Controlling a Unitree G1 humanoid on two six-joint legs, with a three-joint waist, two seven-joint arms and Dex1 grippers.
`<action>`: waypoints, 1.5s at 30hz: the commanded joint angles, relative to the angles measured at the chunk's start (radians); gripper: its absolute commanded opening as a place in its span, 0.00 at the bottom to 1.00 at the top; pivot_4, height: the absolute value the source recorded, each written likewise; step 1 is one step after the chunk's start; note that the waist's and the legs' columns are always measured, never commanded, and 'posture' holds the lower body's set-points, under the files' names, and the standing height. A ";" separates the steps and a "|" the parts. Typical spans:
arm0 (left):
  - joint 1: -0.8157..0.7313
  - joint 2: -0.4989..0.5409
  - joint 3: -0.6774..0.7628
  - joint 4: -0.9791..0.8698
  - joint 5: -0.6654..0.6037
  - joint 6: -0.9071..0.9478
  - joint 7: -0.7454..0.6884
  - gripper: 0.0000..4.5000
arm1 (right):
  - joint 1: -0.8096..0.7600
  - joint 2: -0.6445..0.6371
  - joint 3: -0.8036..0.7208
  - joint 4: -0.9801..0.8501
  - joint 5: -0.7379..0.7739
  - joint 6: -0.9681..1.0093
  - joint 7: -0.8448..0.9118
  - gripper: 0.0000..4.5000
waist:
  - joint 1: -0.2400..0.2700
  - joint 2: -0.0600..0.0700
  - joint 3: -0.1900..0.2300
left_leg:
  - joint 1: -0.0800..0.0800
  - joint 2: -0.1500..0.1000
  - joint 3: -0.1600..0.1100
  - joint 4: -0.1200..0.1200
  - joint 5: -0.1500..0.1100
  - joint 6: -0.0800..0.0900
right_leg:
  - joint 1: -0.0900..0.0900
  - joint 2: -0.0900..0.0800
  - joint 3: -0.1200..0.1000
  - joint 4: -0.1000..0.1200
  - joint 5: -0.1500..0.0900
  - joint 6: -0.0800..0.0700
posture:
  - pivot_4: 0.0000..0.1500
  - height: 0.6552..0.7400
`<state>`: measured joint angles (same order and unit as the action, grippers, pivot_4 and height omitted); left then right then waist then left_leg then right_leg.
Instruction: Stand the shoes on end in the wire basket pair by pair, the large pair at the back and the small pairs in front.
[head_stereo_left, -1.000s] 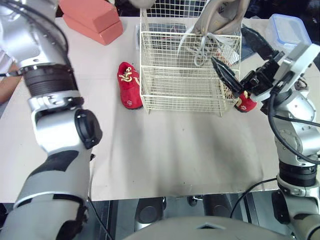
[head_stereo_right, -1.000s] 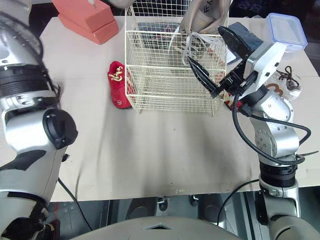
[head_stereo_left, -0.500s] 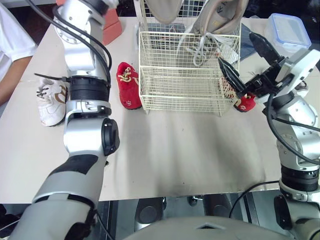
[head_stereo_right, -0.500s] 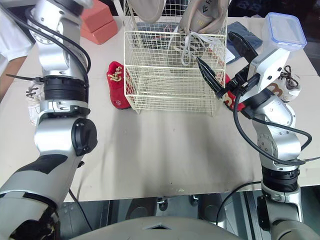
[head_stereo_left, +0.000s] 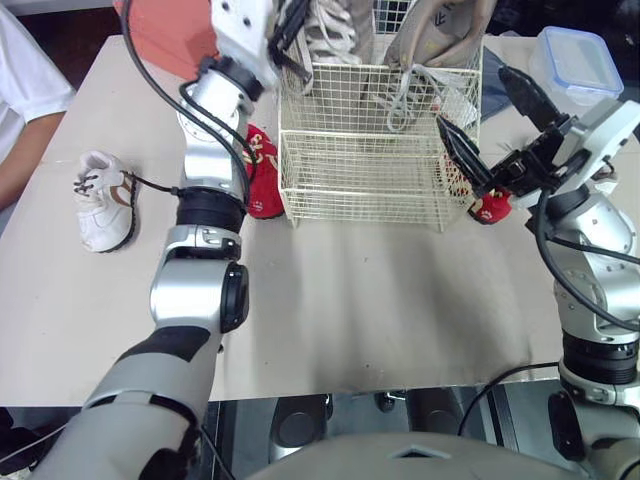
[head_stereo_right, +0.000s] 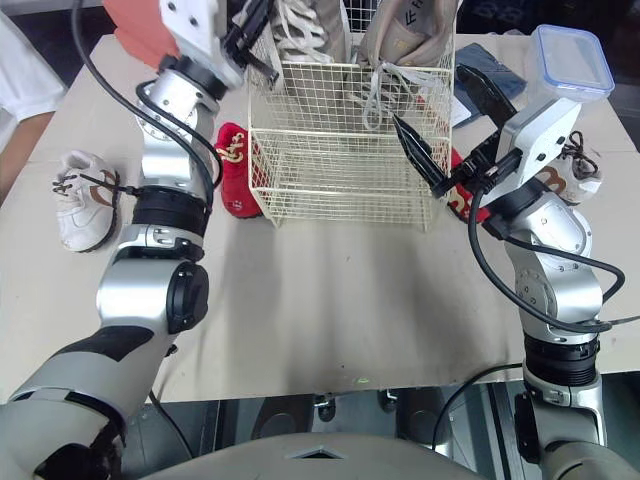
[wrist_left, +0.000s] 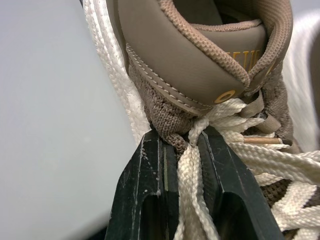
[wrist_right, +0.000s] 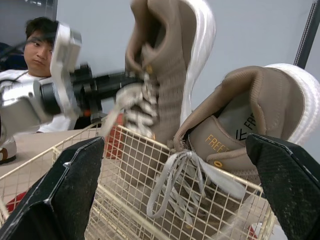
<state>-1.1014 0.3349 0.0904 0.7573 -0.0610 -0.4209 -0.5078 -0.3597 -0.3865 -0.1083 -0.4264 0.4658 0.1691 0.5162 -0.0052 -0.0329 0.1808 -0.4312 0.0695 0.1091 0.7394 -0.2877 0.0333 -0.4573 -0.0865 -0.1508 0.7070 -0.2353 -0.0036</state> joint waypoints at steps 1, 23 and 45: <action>-0.009 0.012 -0.009 -0.012 0.008 0.032 0.004 0.06 | 0.001 -0.011 -0.032 -0.047 0.014 -0.018 0.000 1.00 | 0.001 0.000 0.000 | 0.000 0.000 0.000 0.000 0.000 0.000 | 0.000 0.000 0.000 0.000 0.000 0.000 | 1.00 0.36; 0.197 0.028 -0.005 -0.405 -0.112 0.505 -0.047 0.98 | 0.011 -0.005 -0.024 -0.045 0.008 -0.019 0.000 1.00 | 0.003 0.006 -0.004 | 0.011 0.002 -0.002 0.001 0.000 0.000 | 0.008 0.000 0.004 0.005 0.000 0.000 | 1.00 0.36; 0.422 0.161 0.063 -0.981 -0.371 0.840 -0.149 0.98 | 0.140 -0.158 -0.179 0.024 0.024 0.103 -0.001 1.00 | 0.017 0.006 -0.004 | 0.012 0.003 -0.001 -0.002 0.000 0.000 | 0.008 -0.001 0.009 0.002 0.000 0.000 | 1.00 0.36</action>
<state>-0.6852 0.4730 0.1408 -0.1516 -0.3755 0.3922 -0.6128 -0.2305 -0.5232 -0.2432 -0.3972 0.4726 0.2599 0.5068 0.0116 -0.0270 0.1772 -0.4190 0.0720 0.1084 0.7377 -0.2879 0.0335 -0.4491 -0.0870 -0.1420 0.7089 -0.2358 -0.0034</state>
